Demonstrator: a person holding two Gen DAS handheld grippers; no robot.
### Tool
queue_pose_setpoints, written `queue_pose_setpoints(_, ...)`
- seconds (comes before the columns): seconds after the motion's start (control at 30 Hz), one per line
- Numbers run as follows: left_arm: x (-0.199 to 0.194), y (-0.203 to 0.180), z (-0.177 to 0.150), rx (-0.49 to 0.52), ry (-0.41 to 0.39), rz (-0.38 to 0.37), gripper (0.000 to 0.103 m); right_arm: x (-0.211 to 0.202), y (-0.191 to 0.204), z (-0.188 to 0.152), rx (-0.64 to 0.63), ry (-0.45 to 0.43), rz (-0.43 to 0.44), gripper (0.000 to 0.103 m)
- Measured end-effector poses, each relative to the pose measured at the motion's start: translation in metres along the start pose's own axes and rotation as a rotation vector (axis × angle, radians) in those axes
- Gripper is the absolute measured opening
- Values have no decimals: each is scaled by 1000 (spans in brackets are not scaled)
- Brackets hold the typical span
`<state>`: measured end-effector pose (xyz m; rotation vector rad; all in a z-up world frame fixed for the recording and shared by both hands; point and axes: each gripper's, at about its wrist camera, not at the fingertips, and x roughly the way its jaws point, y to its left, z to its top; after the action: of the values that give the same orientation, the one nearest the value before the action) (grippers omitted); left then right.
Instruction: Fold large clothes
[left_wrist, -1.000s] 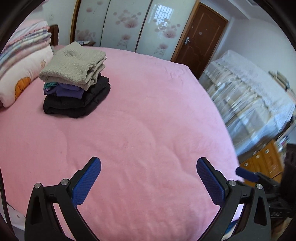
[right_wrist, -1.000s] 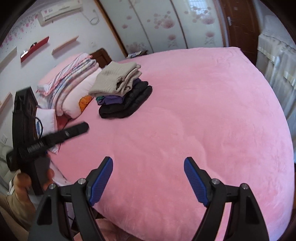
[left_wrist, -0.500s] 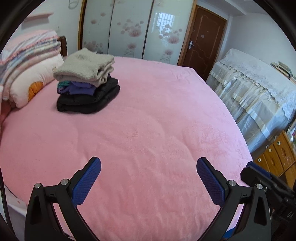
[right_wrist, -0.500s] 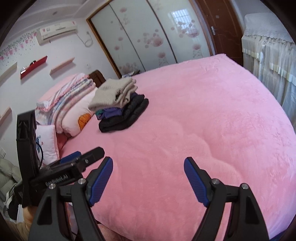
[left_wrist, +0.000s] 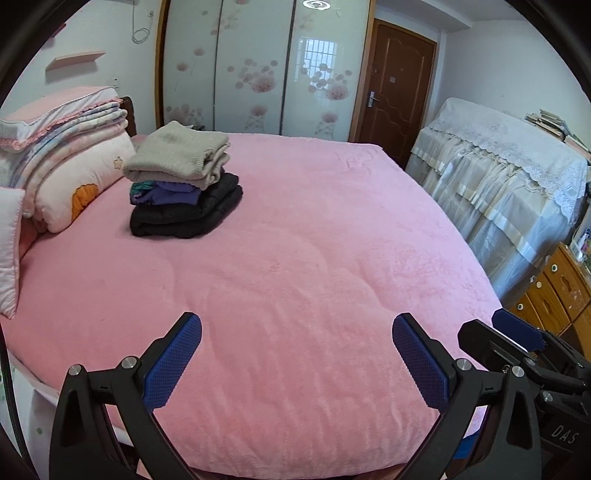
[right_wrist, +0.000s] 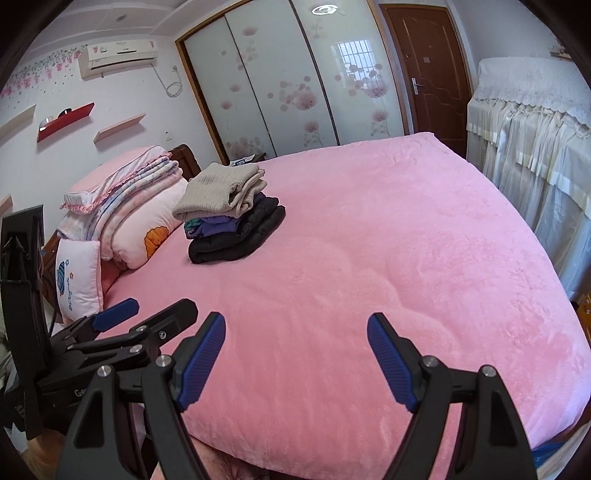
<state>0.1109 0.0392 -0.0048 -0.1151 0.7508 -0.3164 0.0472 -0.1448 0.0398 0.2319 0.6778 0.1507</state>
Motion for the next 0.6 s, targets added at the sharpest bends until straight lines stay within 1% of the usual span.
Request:
queue_pose_setpoints(0.17,-4,9,-5,-25,5,41,103,-2,10,-4,-40,-13,-29,80)
queue_pose_setpoints(0.37,-4,17,-10,-48,19,53,103,1,17,-5,-89,-15,-77,80)
queue_pose_setpoints(0.6,-7,16,-14,-47,11,86,103,-1,21,-7,-110,-32,-105,80)
